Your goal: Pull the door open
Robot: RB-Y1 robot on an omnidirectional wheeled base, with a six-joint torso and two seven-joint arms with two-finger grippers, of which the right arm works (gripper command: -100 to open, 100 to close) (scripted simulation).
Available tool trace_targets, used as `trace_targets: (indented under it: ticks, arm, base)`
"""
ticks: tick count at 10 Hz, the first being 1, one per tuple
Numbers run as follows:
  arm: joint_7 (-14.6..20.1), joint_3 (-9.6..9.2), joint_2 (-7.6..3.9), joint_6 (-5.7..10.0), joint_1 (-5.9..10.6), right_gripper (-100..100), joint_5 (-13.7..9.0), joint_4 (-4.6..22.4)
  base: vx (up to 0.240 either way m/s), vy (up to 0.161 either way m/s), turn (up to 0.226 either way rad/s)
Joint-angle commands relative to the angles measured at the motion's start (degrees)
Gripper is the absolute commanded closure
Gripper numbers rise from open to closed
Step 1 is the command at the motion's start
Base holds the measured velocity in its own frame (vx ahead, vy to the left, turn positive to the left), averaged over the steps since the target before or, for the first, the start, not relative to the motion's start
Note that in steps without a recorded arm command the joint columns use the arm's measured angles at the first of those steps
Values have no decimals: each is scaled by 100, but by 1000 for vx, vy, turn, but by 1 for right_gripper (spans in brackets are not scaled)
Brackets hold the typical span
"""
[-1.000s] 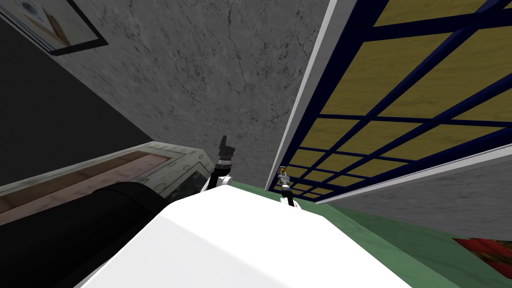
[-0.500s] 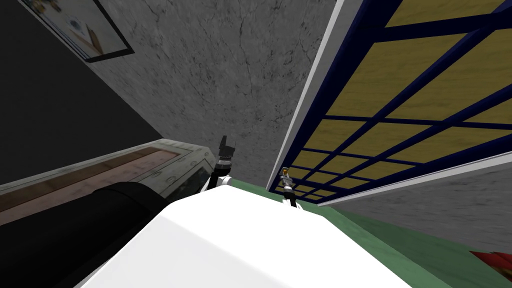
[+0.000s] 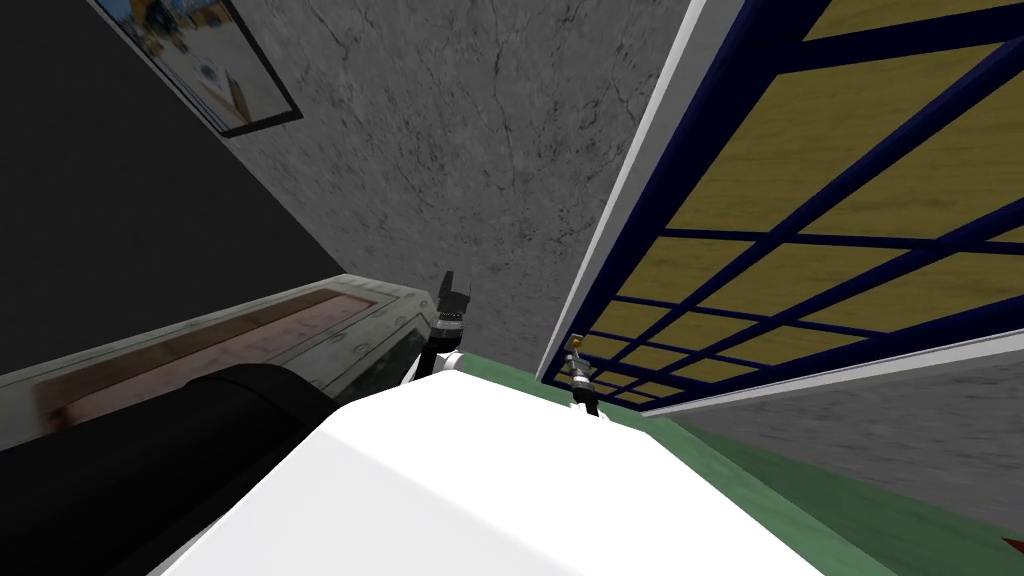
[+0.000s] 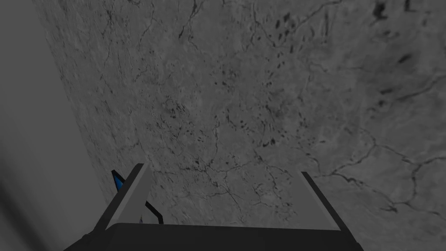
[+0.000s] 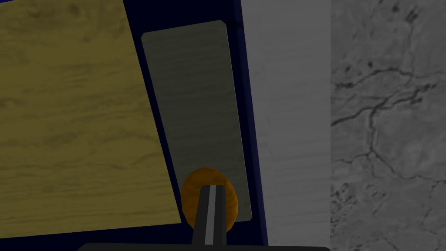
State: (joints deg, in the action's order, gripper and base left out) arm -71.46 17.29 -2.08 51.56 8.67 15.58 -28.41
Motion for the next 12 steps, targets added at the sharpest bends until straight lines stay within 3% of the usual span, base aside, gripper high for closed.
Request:
trace_targets:
  ticks: [1,5,7,8,9,11,12]
  arm:
    - [-83,-16,-137,-24,-92,-100,77,-138]
    - [-208,-37,-380,14,-49,-100,208,-213]
    - [-264,-51,-454,33,-18,-100,269,-254]
    - [-264,-42,-417,42,-14,-100,245,-215]
    - [-201,30,-544,105,-99,-100,192,-177]
    - [-201,30,-544,105,-99,-100,192,-177]
    - [-137,100,-661,174,-172,-100,137,-131]
  base:
    - [-140,159,50]
    - [-189,73,15]
    - [-196,-87,-14]
    - [-91,-55,0]
    - [103,15,136]
    - [122,38,41]
    - [134,18,127]
